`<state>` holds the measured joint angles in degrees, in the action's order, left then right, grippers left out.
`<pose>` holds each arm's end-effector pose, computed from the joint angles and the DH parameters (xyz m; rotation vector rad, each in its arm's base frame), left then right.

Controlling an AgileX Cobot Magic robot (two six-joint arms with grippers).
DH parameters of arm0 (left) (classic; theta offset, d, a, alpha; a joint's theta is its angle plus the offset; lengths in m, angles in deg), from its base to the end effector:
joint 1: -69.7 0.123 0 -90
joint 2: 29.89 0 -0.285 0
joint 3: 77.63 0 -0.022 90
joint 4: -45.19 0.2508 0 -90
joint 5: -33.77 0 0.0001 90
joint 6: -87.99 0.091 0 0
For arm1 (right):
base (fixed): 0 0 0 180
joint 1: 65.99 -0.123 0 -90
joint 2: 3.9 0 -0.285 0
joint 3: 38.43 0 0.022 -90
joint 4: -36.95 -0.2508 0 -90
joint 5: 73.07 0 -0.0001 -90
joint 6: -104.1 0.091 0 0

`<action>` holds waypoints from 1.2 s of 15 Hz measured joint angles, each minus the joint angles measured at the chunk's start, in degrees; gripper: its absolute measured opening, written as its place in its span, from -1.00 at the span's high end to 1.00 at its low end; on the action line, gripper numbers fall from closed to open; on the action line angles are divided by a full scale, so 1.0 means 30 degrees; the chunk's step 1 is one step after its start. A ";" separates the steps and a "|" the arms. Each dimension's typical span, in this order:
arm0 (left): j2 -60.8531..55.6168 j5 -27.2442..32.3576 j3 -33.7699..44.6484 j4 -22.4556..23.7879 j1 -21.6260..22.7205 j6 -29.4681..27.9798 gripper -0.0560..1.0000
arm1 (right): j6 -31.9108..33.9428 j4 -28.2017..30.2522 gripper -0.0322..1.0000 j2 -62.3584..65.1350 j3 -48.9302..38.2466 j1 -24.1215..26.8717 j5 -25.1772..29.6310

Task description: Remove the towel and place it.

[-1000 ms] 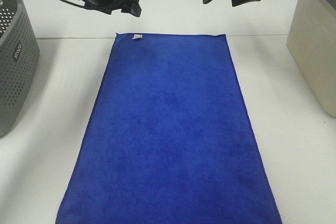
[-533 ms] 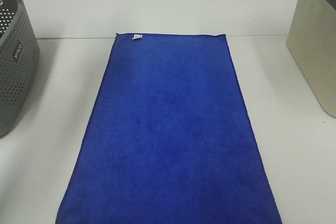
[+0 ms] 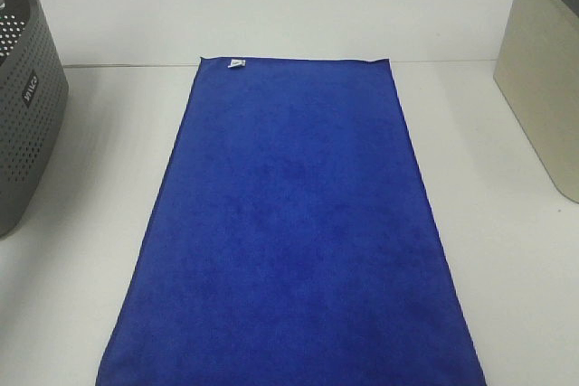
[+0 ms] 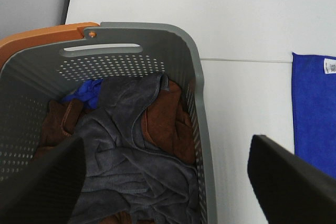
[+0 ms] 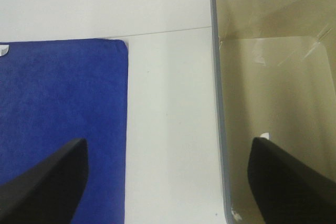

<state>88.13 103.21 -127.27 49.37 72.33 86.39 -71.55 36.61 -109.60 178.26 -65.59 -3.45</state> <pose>0.4192 0.0255 0.4202 -0.0896 2.4028 0.1024 0.3635 -0.0020 0.4394 0.1002 2.4178 0.0392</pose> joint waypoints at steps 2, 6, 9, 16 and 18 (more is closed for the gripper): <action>-0.1929 0.0000 0.2502 -0.0286 0.0000 0.0153 -0.58 | 0.0000 -0.0191 -0.61 0.2196 -0.2846 0.0000 0.0038; -0.8041 0.0019 1.0810 -0.0306 0.0000 0.0191 -0.58 | 0.0000 -0.0191 -0.59 0.9053 -0.9473 0.0000 0.0076; -1.3770 -0.0267 1.7437 -0.0306 0.0000 0.0191 -0.58 | 0.0000 -0.0191 -0.59 1.4324 -1.3770 0.0000 0.0057; -2.6318 -0.3132 2.8648 0.1184 0.0000 -0.0172 -0.58 | 0.0688 -0.0210 -0.59 2.5382 -2.1410 0.0000 0.0076; -2.8858 -0.3476 3.0653 0.1700 0.0000 -0.0248 -0.58 | -0.0267 -0.0210 -0.59 2.7788 -2.2880 0.0000 0.0076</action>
<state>1.56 92.78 -35.31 54.47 72.33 85.64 -72.35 35.98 -26.24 109.62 -65.59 -3.22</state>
